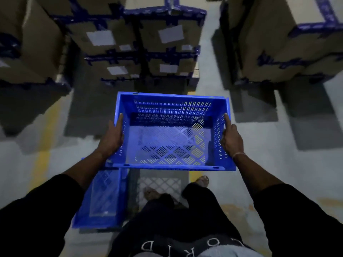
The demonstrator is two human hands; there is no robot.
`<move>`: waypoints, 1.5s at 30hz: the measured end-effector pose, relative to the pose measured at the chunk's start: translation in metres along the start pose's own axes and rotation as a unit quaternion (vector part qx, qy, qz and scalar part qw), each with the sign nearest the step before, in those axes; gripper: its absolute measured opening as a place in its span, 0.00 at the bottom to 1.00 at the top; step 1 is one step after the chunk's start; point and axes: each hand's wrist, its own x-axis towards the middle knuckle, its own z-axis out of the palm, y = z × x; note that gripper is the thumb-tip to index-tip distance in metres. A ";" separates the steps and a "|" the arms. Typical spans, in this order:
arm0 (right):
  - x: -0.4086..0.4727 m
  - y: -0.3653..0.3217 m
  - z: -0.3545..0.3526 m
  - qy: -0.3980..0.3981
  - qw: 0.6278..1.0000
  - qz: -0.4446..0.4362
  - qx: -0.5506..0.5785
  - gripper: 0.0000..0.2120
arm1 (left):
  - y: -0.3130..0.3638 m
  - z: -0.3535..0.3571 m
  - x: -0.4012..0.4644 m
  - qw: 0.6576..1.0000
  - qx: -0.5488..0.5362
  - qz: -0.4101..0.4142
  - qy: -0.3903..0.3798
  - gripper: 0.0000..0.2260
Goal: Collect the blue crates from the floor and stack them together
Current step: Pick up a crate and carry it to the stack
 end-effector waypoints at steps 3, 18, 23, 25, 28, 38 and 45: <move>-0.010 0.052 -0.019 0.021 0.998 0.045 0.026 0.36 | 0.052 0.008 0.027 0.998 -0.009 0.049 -0.027 0.41; -0.060 0.284 -0.121 0.111 0.959 0.250 0.081 0.32 | 0.345 0.074 0.160 0.952 0.045 0.285 -0.101 0.48; -0.076 0.341 -0.154 0.148 0.924 0.335 0.106 0.30 | 0.451 0.095 0.200 0.918 0.037 0.379 -0.108 0.44; -0.079 0.362 -0.165 0.164 0.912 0.360 0.107 0.30 | 0.493 0.106 0.218 0.906 0.037 0.404 -0.123 0.45; -0.079 0.394 -0.181 0.190 0.897 0.383 0.109 0.30 | 0.558 0.125 0.246 0.887 0.031 0.439 -0.143 0.44; -0.032 0.502 -0.239 0.235 0.840 0.472 0.131 0.30 | 0.781 0.191 0.344 0.826 0.039 0.522 -0.207 0.41; -0.010 0.575 -0.275 0.275 0.789 0.526 0.157 0.30 | 0.939 0.226 0.379 0.775 0.066 0.586 -0.229 0.34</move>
